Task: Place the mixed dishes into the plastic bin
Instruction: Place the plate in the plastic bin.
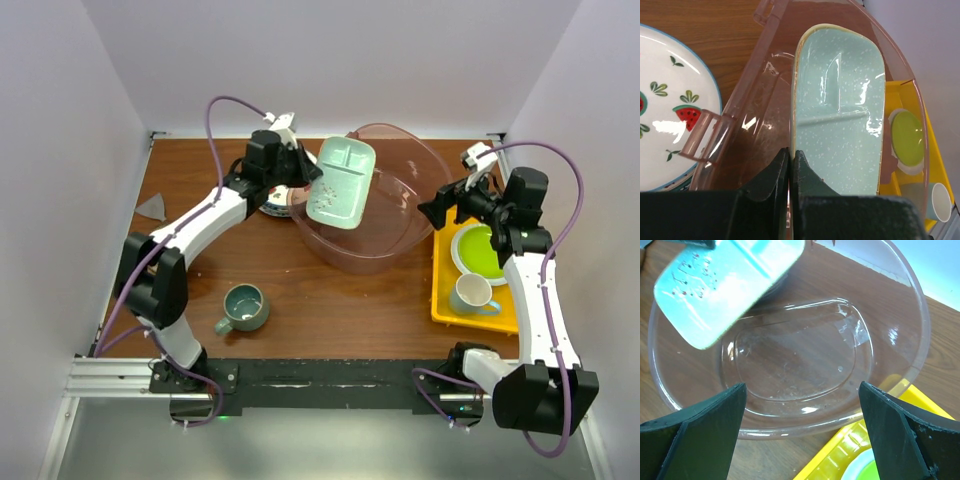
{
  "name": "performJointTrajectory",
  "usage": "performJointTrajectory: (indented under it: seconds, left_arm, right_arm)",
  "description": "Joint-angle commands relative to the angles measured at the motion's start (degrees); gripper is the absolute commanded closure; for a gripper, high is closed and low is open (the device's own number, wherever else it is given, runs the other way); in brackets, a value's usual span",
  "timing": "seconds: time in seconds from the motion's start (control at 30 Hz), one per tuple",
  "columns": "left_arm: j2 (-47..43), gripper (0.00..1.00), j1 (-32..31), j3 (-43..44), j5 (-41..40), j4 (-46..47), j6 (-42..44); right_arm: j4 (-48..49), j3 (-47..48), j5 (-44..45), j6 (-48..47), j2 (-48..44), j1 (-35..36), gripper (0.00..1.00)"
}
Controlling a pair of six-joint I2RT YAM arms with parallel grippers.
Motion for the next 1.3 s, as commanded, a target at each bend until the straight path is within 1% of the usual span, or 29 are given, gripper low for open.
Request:
performJointTrajectory:
  seconds: [0.0,0.1,0.17,0.3,0.33,0.43,0.53,0.73,1.0,1.1,1.13,1.2,1.23,1.27]
  left_arm:
    - [2.54,1.0,-2.98,9.11,-0.21,7.3,-1.46]
    - [7.11,1.0,-5.09,13.77,-1.79,5.55,-1.28]
    - [11.06,1.0,-6.67,18.42,-3.02,3.88,-0.67]
    - [18.44,1.0,-8.96,28.35,-6.35,-4.19,3.01]
    - [21.24,1.0,-9.57,32.11,-6.62,-5.35,3.55]
    - [26.26,1.0,-10.1,37.67,-6.45,-8.6,5.05]
    - [30.04,1.0,-10.54,41.1,-5.48,-10.54,6.01]
    - [35.41,1.0,-11.77,44.8,-1.62,-11.07,7.42]
    - [39.55,1.0,-12.74,46.65,2.34,-10.81,8.74]
    - [40.34,0.93,-12.91,46.57,2.95,-10.89,8.57]
    - [40.69,0.86,-12.92,46.57,2.96,-10.9,8.57]
    - [40.96,0.78,-13.0,46.57,2.96,-11.07,8.39]
    - [41.05,0.68,-13.0,46.65,2.87,-11.33,8.3]
    - [40.96,0.63,-13.0,46.65,2.78,-11.6,8.39]
  right_arm:
    - [2.68,-0.54,1.92,1.41,-1.16,-0.51,0.02]
    - [2.68,-0.54,2.19,1.5,-1.25,-0.6,0.02]
    - [2.68,-0.45,2.45,1.59,-1.42,-0.6,0.02]
    - [2.77,-0.45,2.71,1.85,-1.51,-0.69,0.02]
    - [2.86,-0.45,2.71,1.85,-1.68,-0.69,0.02]
    - [2.86,-0.45,2.89,1.94,-1.86,-0.86,0.02]
    - [2.77,-0.45,3.06,2.02,-1.86,-0.86,0.02]
    - [2.77,-0.45,3.15,2.11,-1.86,-0.95,0.02]
    - [2.86,-0.63,2.45,2.2,-1.86,-1.04,0.02]
    - [2.86,-0.72,2.01,2.29,-1.77,-1.13,0.02]
    - [2.86,-0.72,1.92,2.29,-1.86,-1.13,0.02]
    - [2.86,-0.72,1.75,2.29,-1.86,-1.13,0.02]
    - [2.86,-0.72,1.75,2.29,-1.86,-1.13,0.02]
    - [2.95,-0.72,1.57,2.29,-1.86,-1.13,0.02]
